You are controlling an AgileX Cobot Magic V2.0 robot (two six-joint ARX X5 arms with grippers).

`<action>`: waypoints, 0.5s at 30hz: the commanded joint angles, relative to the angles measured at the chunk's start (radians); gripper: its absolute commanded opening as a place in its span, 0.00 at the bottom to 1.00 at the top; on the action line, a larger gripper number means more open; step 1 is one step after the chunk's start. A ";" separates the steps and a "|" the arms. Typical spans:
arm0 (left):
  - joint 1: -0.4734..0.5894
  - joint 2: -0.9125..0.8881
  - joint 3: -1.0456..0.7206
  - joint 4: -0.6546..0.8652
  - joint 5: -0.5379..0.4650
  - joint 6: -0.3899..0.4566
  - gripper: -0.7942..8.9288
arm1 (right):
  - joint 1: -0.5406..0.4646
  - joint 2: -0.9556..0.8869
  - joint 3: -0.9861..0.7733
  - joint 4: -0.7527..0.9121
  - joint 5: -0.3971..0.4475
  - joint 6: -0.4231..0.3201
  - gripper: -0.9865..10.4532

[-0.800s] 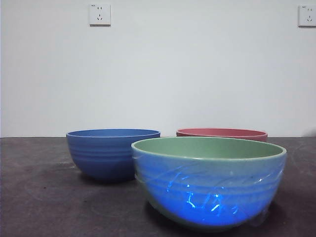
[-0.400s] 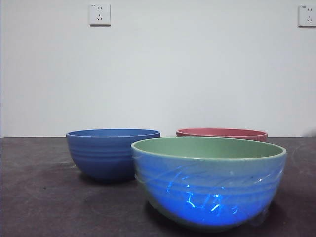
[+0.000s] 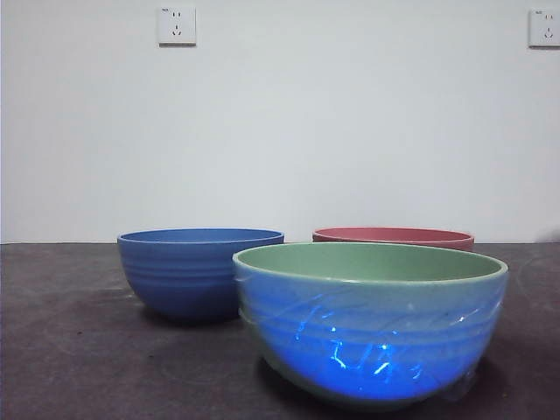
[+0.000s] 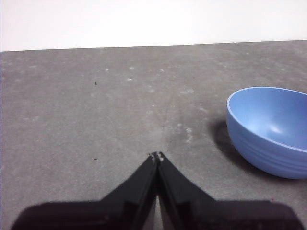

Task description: Pick up the green bowl on the top,put the green bowl on the left,pick up the red bowl in the middle,put the red bowl on the right

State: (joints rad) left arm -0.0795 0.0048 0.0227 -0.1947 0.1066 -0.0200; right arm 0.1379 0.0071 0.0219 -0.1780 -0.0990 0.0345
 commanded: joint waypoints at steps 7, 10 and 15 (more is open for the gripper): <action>0.003 -0.002 -0.011 0.002 -0.001 -0.006 0.08 | 0.001 0.000 -0.014 0.005 0.000 0.009 0.09; 0.003 -0.002 -0.011 0.002 -0.001 -0.006 0.08 | 0.001 0.000 -0.014 0.005 0.000 0.009 0.09; 0.003 -0.002 -0.011 0.002 -0.001 -0.006 0.08 | 0.001 0.000 -0.014 0.005 0.000 0.010 0.09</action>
State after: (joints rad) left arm -0.0795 0.0048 0.0227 -0.1947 0.1066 -0.0200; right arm 0.1379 0.0071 0.0219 -0.1780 -0.0986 0.0345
